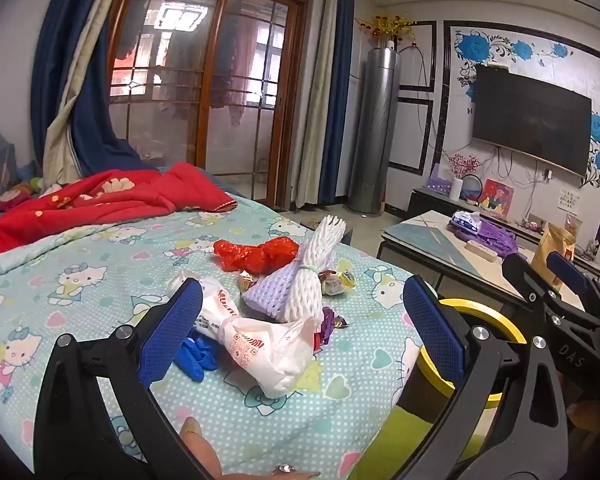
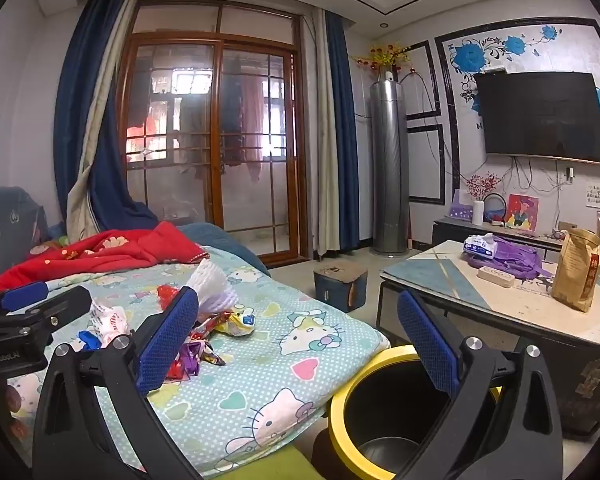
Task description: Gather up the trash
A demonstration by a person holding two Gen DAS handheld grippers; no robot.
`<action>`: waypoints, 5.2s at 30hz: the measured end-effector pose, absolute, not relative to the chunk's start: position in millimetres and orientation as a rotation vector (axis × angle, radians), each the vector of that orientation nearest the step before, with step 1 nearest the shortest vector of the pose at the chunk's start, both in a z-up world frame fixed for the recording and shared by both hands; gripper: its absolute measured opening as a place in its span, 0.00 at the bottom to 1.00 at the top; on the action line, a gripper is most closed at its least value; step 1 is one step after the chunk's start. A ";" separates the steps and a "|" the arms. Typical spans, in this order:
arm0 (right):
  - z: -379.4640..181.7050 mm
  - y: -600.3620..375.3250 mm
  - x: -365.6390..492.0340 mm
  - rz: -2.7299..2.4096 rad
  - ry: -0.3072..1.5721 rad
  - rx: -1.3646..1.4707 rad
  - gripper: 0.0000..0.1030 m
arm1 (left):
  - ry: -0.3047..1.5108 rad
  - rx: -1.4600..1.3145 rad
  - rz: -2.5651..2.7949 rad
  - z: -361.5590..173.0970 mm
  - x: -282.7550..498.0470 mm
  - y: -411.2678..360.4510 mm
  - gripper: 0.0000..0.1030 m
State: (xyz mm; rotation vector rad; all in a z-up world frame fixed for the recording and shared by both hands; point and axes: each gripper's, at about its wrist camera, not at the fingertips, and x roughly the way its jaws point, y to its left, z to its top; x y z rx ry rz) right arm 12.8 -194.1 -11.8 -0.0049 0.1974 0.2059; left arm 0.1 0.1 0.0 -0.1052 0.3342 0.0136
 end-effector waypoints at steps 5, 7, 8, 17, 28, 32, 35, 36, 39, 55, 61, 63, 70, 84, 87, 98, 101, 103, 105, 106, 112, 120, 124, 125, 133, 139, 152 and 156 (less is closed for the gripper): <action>-13.0 -194.0 13.7 0.206 0.192 0.000 0.94 | 0.346 -0.094 0.010 -0.5 1.8 -4.8 0.90; -13.6 -193.3 14.0 0.207 0.189 0.002 0.94 | 0.339 -0.114 0.014 -0.2 0.9 0.5 0.90; -13.9 -192.8 14.1 0.207 0.188 0.002 0.94 | 0.338 -0.114 0.016 -0.3 1.3 0.1 0.90; -18.2 -198.4 15.6 0.202 0.194 0.007 0.94 | 0.340 -0.119 0.011 -0.6 2.3 0.3 0.90; -18.6 -194.9 15.5 0.201 0.200 0.006 0.94 | 0.340 -0.121 0.011 -2.3 0.5 -1.3 0.90; -20.1 -196.0 14.7 0.201 0.200 0.006 0.94 | 0.340 -0.121 0.011 -2.6 0.4 -1.4 0.90; -20.2 -195.1 15.7 0.201 0.202 0.005 0.94 | 0.339 -0.121 0.011 -2.5 0.6 -1.1 0.90; -18.2 -194.6 16.0 0.200 0.203 0.005 0.94 | 0.340 -0.122 0.011 -2.2 0.4 -0.6 0.90; -18.5 -194.5 16.2 0.200 0.203 0.005 0.94 | 0.340 -0.123 0.010 -2.1 0.2 -0.2 0.90; -21.8 -194.9 23.1 0.202 0.206 0.004 0.94 | 0.341 -0.127 0.010 -2.2 -0.3 0.4 0.90; -44.3 -195.1 28.1 0.214 0.208 0.003 0.94 | 0.345 -0.130 0.012 -8.2 -1.1 3.3 0.90; -44.4 -194.9 28.0 0.220 0.208 0.001 0.94 | 0.350 -0.138 0.015 -14.1 -2.3 5.1 0.90; -37.6 -181.6 24.6 0.297 0.216 -0.031 0.94 | 0.365 -0.181 0.041 -13.3 0.3 15.8 0.90; -28.5 -135.2 29.0 0.497 0.287 -0.136 0.94 | 0.413 -0.282 0.153 -15.8 8.7 68.3 0.90; -28.3 -128.5 36.0 0.524 0.318 -0.129 0.94 | 0.431 -0.304 0.180 -18.7 12.6 80.8 0.90; -38.9 -102.3 75.4 0.561 0.430 -0.113 0.94 | 0.497 -0.391 0.159 -24.9 29.5 118.9 0.90; -40.4 -95.0 86.1 0.559 0.448 -0.110 0.94 | 0.509 -0.385 0.152 -24.4 36.9 122.5 0.90; -41.5 -89.7 93.0 0.565 0.460 -0.108 0.94 | 0.518 -0.383 0.134 -24.2 43.5 123.2 0.90; -42.5 -84.6 100.1 0.566 0.477 -0.104 0.94 | 0.531 -0.375 0.120 -24.6 51.5 123.8 0.90; -45.3 -83.9 102.9 0.567 0.484 -0.103 0.94 | 0.541 -0.374 0.112 -24.8 56.1 123.9 0.90; -60.3 -71.2 128.7 0.556 0.603 -0.100 0.79 | 0.624 -0.364 0.088 -31.2 86.9 123.9 0.90; -75.7 -60.4 136.5 0.581 0.671 -0.084 0.62 | 0.678 -0.380 0.060 -47.1 99.7 122.0 0.81; -78.1 -56.2 138.3 0.595 0.684 -0.078 0.47 | 0.709 -0.407 0.051 -53.8 100.9 125.1 0.71; -79.3 -56.3 138.2 0.601 0.689 -0.077 0.39 | 0.717 -0.412 0.053 -54.8 101.4 126.1 0.69; -76.4 -62.7 133.0 0.622 0.653 -0.064 0.15 | 0.703 -0.403 0.020 -53.3 97.5 120.0 0.44; -71.4 -72.0 130.2 0.633 0.625 -0.036 0.09 | 0.675 -0.404 0.007 -46.9 93.3 120.8 0.33; -39.0 -87.3 121.8 0.660 0.507 0.018 0.09 | 0.507 -0.430 0.048 1.1 69.0 140.6 0.31; -29.9 -96.3 123.4 0.643 0.488 0.029 0.09 | 0.462 -0.404 0.058 15.6 61.3 140.6 0.30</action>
